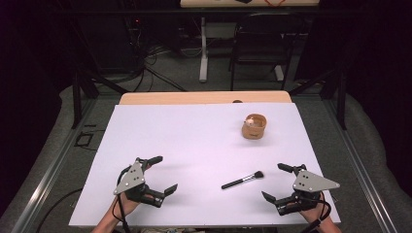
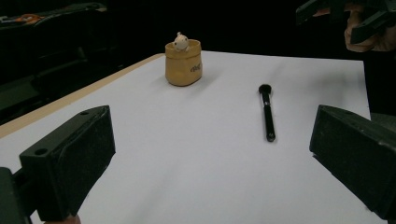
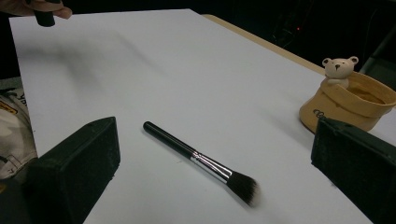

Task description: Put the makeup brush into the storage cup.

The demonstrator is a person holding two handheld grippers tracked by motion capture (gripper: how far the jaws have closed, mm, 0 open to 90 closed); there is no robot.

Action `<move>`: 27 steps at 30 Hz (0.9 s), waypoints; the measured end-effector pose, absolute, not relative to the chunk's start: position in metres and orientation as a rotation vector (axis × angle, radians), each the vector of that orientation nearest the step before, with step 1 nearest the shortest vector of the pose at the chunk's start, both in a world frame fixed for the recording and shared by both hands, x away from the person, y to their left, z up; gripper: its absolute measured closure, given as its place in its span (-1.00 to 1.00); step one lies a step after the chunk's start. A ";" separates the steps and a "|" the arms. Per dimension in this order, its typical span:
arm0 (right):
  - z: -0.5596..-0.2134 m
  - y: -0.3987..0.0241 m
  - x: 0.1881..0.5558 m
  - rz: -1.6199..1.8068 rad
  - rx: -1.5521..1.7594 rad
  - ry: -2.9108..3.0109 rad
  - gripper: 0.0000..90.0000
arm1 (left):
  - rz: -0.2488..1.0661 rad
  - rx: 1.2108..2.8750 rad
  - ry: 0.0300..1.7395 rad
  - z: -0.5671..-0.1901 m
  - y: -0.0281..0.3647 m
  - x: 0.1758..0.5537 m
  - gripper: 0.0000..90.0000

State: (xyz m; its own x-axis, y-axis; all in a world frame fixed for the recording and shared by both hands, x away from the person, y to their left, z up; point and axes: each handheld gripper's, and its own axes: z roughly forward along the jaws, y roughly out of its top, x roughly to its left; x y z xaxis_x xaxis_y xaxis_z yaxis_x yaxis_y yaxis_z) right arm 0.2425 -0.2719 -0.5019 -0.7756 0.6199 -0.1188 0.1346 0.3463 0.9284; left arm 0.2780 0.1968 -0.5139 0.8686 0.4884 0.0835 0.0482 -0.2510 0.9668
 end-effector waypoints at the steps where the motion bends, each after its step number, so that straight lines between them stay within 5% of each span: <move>1: -0.502 -0.272 0.243 1.426 0.659 2.160 -0.98 | 0.439 1.793 0.404 -0.514 0.195 0.278 -1.00; 27: -0.502 -0.272 0.243 1.416 0.666 2.163 -0.98 | 0.388 1.793 0.349 -0.513 0.161 0.289 -1.00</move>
State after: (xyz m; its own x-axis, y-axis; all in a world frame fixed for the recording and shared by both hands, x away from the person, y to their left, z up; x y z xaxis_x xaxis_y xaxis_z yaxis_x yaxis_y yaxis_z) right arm 0.2433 -0.2715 -0.5022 -0.7731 0.6232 -0.1181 0.1408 0.3502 0.9260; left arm 0.2890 0.1614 -0.5129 0.8989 0.4309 0.0791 0.0331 -0.2468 0.9685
